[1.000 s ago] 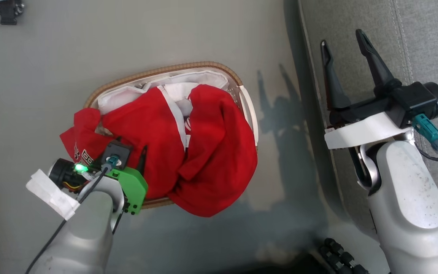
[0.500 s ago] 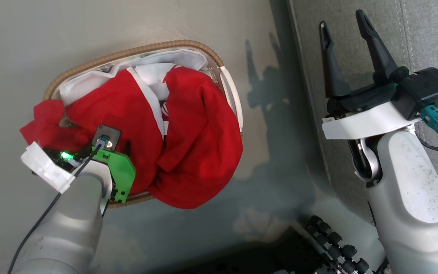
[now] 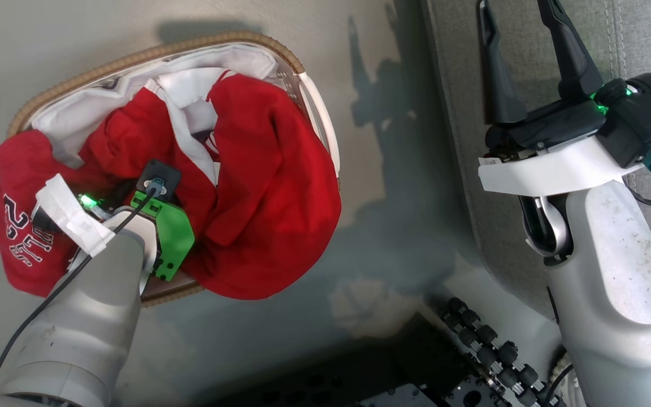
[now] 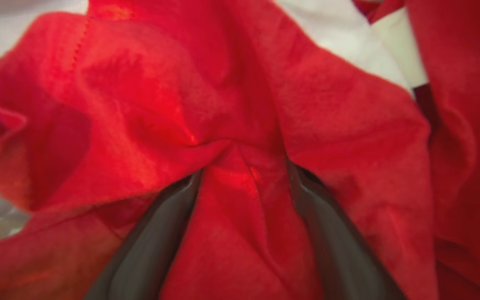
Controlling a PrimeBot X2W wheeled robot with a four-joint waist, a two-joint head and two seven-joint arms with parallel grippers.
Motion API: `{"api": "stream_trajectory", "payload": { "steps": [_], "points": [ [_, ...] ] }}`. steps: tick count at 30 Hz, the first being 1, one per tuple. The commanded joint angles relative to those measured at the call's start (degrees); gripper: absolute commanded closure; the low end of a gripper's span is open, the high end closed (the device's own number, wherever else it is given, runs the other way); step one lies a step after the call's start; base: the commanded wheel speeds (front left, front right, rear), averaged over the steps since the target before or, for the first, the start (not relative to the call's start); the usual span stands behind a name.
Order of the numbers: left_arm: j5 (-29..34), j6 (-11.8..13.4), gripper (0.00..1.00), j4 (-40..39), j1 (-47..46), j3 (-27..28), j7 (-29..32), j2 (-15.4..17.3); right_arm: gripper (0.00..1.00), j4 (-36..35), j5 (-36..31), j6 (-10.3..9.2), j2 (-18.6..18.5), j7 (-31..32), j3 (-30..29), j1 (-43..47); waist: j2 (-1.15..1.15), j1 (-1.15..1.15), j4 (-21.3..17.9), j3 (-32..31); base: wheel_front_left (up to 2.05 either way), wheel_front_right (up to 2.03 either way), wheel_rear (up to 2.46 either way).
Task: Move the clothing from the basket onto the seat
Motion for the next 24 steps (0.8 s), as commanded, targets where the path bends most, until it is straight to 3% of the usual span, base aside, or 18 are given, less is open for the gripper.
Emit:
{"api": "stream_trajectory", "payload": {
  "steps": [1, 2, 3, 4, 13, 24],
  "points": [
    [0.4, 0.2, 0.0, 0.3, -1.0, -0.3, -0.1, 0.9, 0.0, -0.4, 0.4, -0.02, -0.2, -0.1, 0.1, -0.7, 0.0, -0.01, -0.4, 0.5, 0.0, 0.0, 0.0],
    [0.4, 0.3, 0.0, 0.3, -1.0, -0.6, 0.0, 0.9, 0.0, -0.4, 0.6, -0.02, -0.2, -0.1, 0.2, -0.8, 0.0, -0.01, -0.4, 0.6, 0.0, 0.0, 0.0],
    [0.4, 0.3, 0.11, 0.4, -1.0, -0.7, 0.2, 0.9, 0.0, -0.5, 0.6, -0.02, -0.2, -0.1, 0.3, -0.8, 0.0, -0.01, -0.5, 0.6, 0.0, 0.0, 0.0],
    [0.4, 0.3, 0.98, 0.4, -1.0, -0.9, 0.4, 0.9, 0.0, -0.5, 0.7, -0.02, -0.2, -0.1, 0.3, -0.9, 0.0, -0.01, -0.5, 0.6, 0.0, 0.0, 0.0],
    [-1.6, 0.1, 1.0, 0.4, 1.9, -0.9, -2.4, -0.5, 0.0, 1.5, 0.3, -0.02, -0.2, -0.1, 0.0, -0.3, 0.0, -0.01, -0.3, -3.4, 0.0, 0.0, 0.0],
    [-6.5, -0.4, 1.0, 0.2, 9.1, 0.7, -8.3, -4.8, 0.0, 6.1, -1.7, -0.03, -0.2, -0.1, -1.4, 5.5, 0.0, -0.01, 2.1, -18.6, 0.0, 0.0, 0.0]
  ]
}}
